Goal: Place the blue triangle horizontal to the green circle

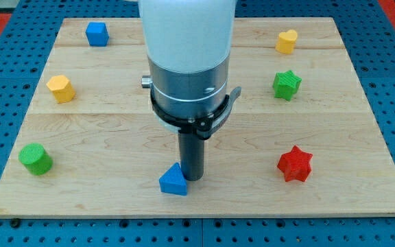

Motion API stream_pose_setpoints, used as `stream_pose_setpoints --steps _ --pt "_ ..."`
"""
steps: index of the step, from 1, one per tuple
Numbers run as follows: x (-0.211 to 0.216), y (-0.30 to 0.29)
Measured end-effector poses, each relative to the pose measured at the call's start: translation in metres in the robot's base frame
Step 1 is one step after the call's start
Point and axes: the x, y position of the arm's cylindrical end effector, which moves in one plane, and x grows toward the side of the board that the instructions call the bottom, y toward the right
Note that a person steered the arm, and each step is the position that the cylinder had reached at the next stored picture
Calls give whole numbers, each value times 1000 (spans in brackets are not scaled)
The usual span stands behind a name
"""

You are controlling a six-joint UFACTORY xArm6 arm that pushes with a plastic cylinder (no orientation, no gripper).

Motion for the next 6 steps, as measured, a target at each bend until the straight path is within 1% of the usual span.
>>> stream_pose_setpoints --steps 1,2,3,4,6 --pt "6 23" --pt "28 31" --pt "39 18" --pt "31 -16" --pt "-16 -55"
